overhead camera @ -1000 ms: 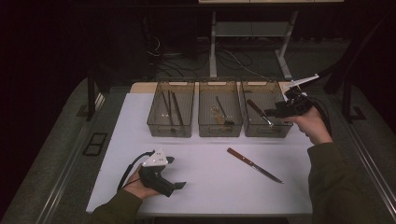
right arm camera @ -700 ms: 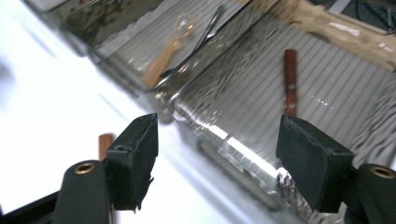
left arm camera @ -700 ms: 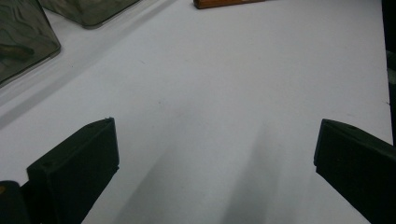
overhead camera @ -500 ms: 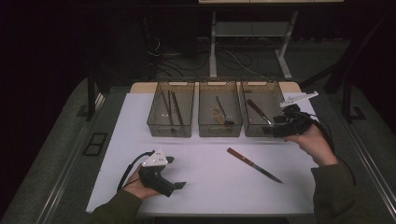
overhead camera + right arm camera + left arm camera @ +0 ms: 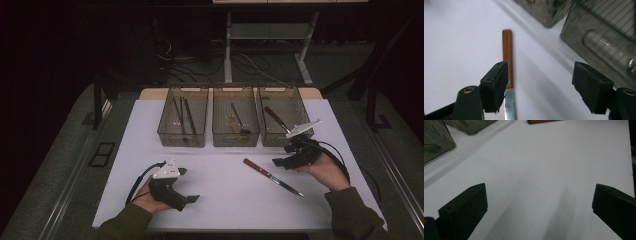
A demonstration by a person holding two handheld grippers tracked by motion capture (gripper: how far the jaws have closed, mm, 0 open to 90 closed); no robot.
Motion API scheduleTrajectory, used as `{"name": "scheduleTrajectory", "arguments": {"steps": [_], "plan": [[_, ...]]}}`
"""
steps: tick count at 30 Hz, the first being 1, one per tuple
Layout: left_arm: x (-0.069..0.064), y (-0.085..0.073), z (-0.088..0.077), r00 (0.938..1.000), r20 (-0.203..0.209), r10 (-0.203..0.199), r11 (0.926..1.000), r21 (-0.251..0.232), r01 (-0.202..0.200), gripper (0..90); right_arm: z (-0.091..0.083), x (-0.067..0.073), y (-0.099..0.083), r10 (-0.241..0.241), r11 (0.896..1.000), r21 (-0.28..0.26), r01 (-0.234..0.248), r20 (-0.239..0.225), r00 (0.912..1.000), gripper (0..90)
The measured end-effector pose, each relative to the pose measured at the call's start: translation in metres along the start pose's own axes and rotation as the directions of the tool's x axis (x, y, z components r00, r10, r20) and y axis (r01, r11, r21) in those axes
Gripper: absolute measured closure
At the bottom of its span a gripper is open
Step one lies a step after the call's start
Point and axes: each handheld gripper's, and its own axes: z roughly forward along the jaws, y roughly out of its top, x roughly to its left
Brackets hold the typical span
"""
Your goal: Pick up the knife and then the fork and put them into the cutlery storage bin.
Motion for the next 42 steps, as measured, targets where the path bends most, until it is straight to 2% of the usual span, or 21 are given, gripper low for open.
{"name": "scheduleTrajectory", "arguments": {"steps": [3,8,14,16,20,23,27,33,42], "plan": [[0.000,0.000,0.000,1.0000,0.000,0.001,1.0000,-0.001,-0.001,0.0,0.005,0.004,0.001,-0.005,0.999,0.033,0.005,0.006,1.0000,31.6],[-0.001,0.000,0.001,1.0000,-0.001,-0.003,1.0000,0.000,0.003,0.0,0.014,0.009,0.003,-0.018,0.995,0.099,0.020,-0.017,0.9997,35.4],[-0.001,0.000,0.001,1.0000,-0.001,-0.005,1.0000,-0.001,0.005,0.0,0.022,0.017,0.009,-0.048,0.985,0.164,0.052,-0.030,0.9984,48.0],[-0.002,0.000,0.002,0.9998,-0.002,-0.019,0.9997,-0.013,0.019,0.0,0.025,0.019,0.012,-0.053,0.981,0.187,0.059,-0.035,0.9980,49.0],[-0.002,0.000,0.002,0.9998,-0.001,-0.018,0.9998,-0.012,0.018,0.0,0.032,0.024,0.014,-0.076,0.969,0.234,0.081,-0.027,0.9967,53.8],[-0.002,0.000,0.002,0.9998,-0.001,-0.018,0.9998,-0.011,0.018,0.0,0.036,0.027,0.016,-0.088,0.963,0.253,0.095,-0.038,0.9954,56.9],[-0.002,0.000,0.002,0.9999,0.001,-0.017,0.9998,-0.010,0.017,0.0,0.040,0.030,0.018,-0.130,0.952,0.273,0.140,-0.051,0.9901,61.9],[-0.002,0.000,0.002,0.9999,0.002,-0.017,0.9998,-0.008,0.017,0.0,0.047,0.032,0.021,-0.129,0.939,0.311,0.146,-0.073,0.9889,65.4],[-0.002,-0.001,0.003,0.9998,0.003,-0.020,0.9998,-0.006,0.020,0.0,0.056,0.036,0.023,-0.156,0.916,0.366,0.166,-0.057,0.9861,70.1]]}}
